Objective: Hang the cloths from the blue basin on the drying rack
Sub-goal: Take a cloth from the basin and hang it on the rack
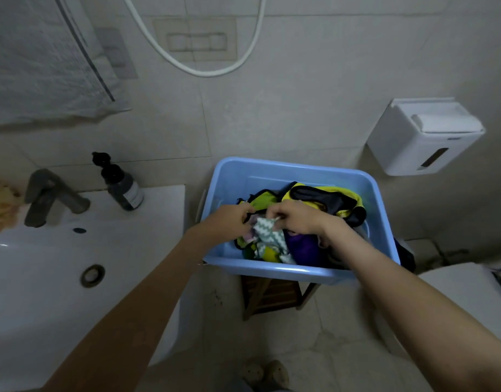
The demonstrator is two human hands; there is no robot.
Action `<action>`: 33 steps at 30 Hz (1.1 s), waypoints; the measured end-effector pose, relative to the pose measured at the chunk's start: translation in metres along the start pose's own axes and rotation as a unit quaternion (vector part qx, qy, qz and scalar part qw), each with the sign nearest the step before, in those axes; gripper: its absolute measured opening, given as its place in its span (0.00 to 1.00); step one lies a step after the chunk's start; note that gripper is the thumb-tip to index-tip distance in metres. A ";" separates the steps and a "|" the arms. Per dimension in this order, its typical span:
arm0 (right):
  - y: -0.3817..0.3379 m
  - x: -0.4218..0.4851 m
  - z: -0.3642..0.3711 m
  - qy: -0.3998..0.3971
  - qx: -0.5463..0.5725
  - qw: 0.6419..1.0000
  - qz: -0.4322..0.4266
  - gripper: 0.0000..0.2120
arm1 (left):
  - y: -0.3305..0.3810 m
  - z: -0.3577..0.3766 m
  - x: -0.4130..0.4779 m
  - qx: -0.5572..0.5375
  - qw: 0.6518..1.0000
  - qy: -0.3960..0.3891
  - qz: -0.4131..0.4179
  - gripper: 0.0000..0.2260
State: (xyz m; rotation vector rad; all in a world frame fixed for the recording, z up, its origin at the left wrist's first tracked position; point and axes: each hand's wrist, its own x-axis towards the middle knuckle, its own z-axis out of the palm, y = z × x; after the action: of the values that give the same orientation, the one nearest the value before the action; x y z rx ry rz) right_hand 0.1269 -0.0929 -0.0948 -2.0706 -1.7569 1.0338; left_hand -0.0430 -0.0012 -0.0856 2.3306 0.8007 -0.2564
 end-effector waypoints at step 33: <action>0.003 -0.154 -0.061 0.384 0.481 0.786 -0.060 0.10 | 0.160 -0.020 0.018 -0.300 0.933 0.030 0.195 0.06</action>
State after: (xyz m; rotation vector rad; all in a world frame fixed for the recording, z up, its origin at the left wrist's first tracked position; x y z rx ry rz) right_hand 0.1638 -0.2219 0.0028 -1.3427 -0.6722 0.6450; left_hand 0.0677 -0.0758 0.0064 1.8570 0.3531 0.2105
